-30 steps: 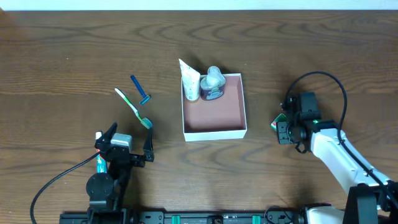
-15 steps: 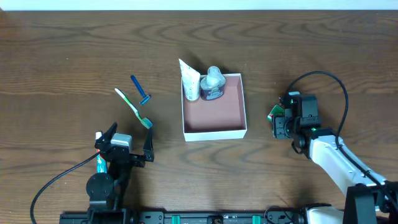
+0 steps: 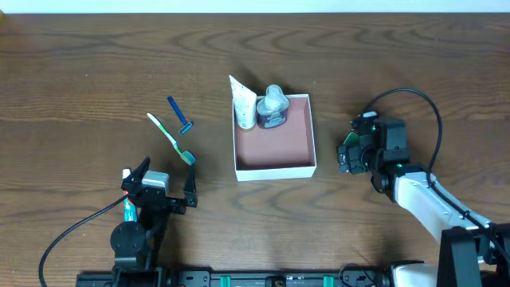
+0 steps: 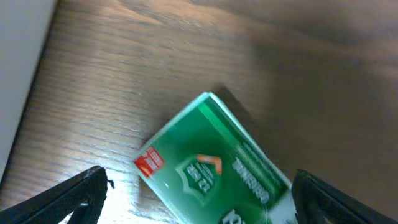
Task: Pack container
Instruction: 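Lower the right gripper over the green Dettol soap bar to grasp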
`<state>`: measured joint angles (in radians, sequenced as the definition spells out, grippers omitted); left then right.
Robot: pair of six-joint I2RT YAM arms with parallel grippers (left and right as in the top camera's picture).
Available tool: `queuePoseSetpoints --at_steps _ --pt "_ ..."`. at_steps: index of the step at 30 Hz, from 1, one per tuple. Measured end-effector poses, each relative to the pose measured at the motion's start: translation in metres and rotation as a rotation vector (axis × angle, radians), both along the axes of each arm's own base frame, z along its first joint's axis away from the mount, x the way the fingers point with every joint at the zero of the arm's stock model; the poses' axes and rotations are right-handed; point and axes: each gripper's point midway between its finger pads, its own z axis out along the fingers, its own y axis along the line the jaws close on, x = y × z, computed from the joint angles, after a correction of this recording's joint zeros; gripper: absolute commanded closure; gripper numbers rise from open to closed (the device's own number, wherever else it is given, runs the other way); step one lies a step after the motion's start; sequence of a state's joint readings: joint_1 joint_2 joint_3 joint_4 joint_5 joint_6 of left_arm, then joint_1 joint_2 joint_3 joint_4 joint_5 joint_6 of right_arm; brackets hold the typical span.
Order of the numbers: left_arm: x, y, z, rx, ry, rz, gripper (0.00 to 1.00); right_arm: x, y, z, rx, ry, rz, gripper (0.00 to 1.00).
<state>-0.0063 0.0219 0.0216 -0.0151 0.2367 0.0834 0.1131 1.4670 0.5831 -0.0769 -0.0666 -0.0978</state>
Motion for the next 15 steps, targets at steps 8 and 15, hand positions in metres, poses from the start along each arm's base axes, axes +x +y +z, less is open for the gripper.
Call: queuePoseSetpoints --at_steps 8,15 --pt "0.000 0.000 0.000 0.000 0.000 0.000 0.02 -0.001 0.004 -0.006 -0.051 -0.002 0.118 0.10" --pt "0.000 0.000 0.000 0.000 0.000 0.000 0.02 -0.006 0.006 -0.025 -0.057 0.052 0.151 0.21"
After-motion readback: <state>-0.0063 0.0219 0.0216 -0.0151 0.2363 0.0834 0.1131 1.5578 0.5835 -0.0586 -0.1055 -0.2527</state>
